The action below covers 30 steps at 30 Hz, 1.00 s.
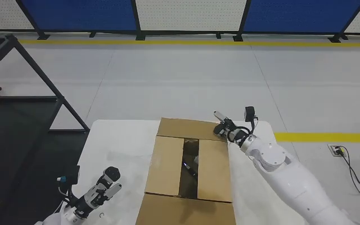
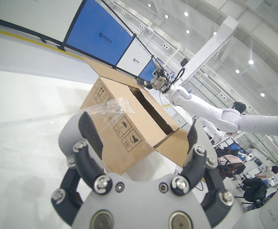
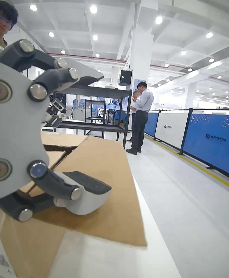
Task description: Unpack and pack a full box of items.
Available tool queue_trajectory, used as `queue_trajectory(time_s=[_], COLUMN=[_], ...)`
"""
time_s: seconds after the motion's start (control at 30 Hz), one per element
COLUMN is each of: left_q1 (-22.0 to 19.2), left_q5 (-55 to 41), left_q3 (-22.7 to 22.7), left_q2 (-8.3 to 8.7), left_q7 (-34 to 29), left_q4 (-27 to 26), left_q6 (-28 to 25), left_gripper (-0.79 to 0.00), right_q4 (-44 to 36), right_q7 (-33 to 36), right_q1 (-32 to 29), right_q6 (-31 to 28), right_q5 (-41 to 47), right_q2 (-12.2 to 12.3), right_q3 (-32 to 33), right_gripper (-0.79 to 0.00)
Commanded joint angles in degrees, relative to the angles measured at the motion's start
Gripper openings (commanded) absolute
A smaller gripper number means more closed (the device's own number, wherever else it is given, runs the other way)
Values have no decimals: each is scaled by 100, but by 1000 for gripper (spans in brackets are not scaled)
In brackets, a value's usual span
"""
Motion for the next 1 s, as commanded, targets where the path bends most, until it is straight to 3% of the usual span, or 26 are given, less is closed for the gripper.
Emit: queue_trajectory(time_s=[0.0, 0.3, 0.5, 0.67, 0.97], left_q1=[0, 0, 0, -3, -275], left_q5=[0, 0, 0, 8, 31], left_q3=[0, 0, 0, -3, -42], left_q2=[0, 0, 0, 0, 73], left_q7=[0, 0, 0, 10, -502], left_q4=[0, 0, 0, -23, -1128], left_q6=[0, 0, 0, 24, 715], left_gripper=[0, 0, 0, 0, 0], right_q4=[114, 711, 890, 731, -262], right_q7=[42, 504, 554, 727, 1890], right_q1=[73, 384, 361, 80, -1125], right_q6=[103, 458, -75, -789, -1934], right_q5=[-64, -173, -17, 135, 723], right_q2=[-74, -362, -417, -303, 165], right_q3=[-47, -91, 197, 640, 1884], right_gripper=[0, 0, 0, 0, 0])
